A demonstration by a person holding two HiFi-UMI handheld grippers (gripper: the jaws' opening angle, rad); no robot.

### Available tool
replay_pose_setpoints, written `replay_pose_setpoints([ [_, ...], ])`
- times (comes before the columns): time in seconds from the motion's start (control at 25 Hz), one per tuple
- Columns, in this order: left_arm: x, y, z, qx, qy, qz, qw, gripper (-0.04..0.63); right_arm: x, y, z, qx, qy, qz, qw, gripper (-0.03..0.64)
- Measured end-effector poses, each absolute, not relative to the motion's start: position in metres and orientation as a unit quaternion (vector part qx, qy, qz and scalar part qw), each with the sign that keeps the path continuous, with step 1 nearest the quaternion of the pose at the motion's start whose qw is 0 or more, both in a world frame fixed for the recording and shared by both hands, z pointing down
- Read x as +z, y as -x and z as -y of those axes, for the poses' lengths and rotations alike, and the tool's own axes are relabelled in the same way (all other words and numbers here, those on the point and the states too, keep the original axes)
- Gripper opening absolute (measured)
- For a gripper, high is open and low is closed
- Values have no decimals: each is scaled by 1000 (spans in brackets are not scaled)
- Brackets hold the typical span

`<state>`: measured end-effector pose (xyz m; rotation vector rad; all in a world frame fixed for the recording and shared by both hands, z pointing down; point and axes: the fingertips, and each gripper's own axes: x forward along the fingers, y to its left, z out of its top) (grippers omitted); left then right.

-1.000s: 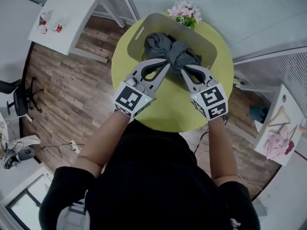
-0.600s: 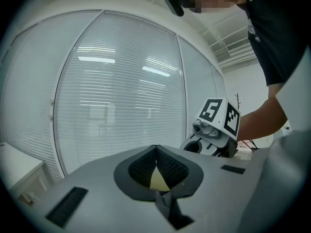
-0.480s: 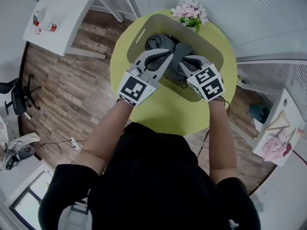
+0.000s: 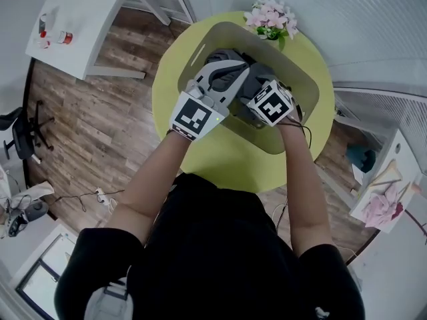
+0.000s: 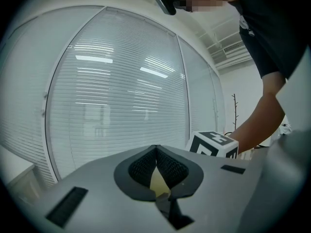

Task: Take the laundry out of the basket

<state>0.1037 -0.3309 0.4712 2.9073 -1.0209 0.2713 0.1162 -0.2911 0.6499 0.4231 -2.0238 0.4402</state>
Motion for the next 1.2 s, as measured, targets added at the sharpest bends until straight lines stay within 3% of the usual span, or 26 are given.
replay_pose_setpoints([
  [0.24,476,-105,346,79,-940,331,33,11,690,-111,293,200,-143,812,530,404],
  [0.68,495,-108,370,88,-938,333,28,11,745,-114,304,214,-146,782,567,501],
  [1.2,503,-100,382,87,-934,345,34,11,791,-113,296,210,-120,763,600,500],
])
